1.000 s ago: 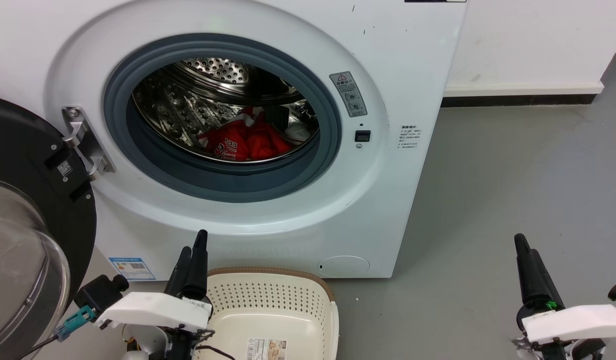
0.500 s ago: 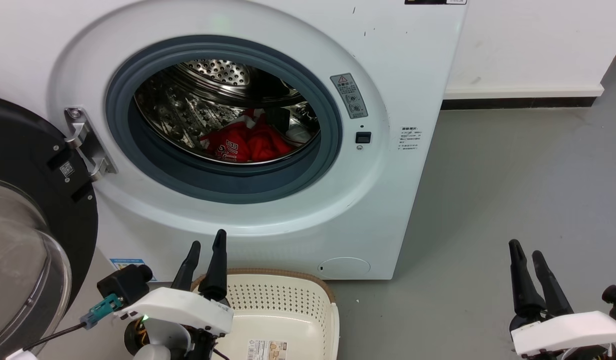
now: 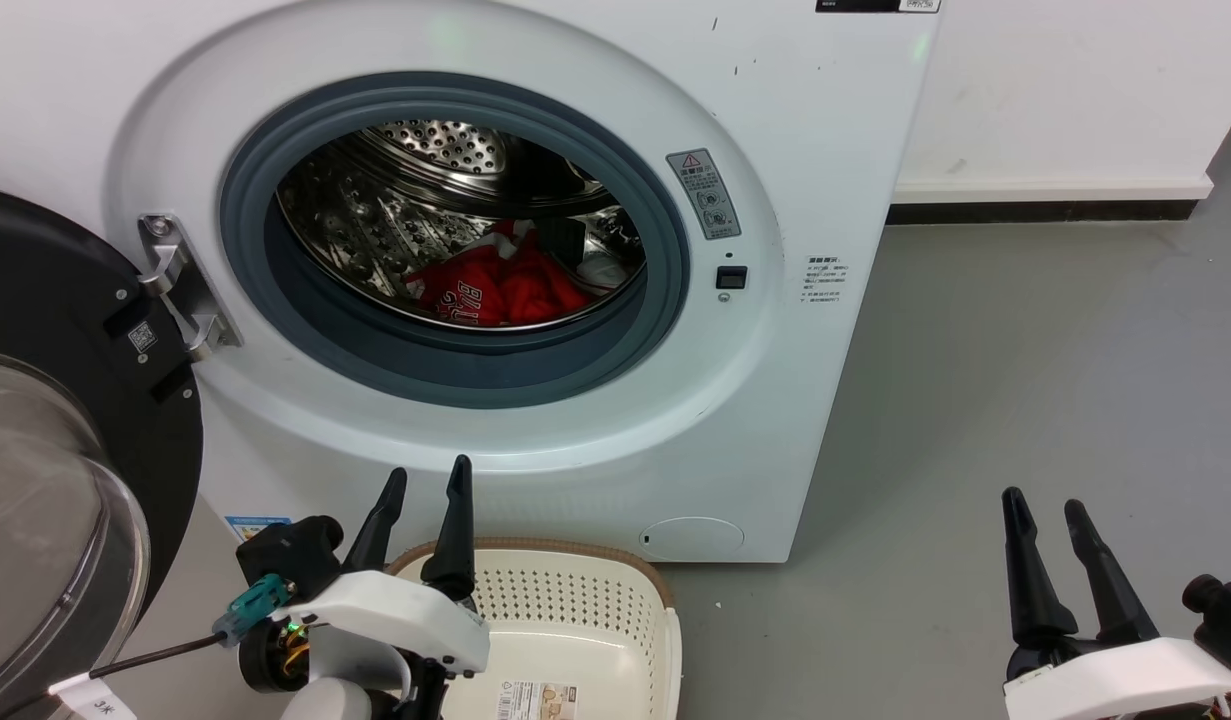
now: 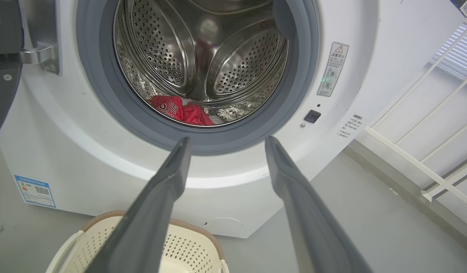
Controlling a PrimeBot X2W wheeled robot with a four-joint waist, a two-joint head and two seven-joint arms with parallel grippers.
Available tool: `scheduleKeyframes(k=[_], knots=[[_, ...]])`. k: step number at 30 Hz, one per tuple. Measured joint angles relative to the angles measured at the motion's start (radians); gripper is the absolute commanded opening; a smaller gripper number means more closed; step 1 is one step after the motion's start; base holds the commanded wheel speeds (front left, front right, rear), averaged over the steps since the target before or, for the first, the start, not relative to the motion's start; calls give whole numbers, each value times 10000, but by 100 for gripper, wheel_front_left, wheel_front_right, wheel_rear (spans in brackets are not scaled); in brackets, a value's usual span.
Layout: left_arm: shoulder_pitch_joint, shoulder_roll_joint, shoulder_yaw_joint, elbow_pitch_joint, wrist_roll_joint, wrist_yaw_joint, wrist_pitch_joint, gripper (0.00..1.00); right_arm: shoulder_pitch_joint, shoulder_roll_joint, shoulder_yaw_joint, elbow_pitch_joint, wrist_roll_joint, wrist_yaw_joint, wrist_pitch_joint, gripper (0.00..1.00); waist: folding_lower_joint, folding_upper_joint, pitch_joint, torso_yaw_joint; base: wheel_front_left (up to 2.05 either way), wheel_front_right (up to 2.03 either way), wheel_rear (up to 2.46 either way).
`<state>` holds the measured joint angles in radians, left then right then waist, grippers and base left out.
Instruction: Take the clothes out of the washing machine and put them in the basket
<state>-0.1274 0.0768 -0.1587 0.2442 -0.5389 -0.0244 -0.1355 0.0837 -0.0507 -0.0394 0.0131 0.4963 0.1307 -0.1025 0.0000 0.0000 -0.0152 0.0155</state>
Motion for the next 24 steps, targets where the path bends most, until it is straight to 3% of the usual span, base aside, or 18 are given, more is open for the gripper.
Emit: scheduleKeyframes(k=[24], knots=[[-19,65,-608,-38,2205,435,-568,100,445,0,105,-800,-2510,2,-38,100,0,0,-80,139,0,0,0]])
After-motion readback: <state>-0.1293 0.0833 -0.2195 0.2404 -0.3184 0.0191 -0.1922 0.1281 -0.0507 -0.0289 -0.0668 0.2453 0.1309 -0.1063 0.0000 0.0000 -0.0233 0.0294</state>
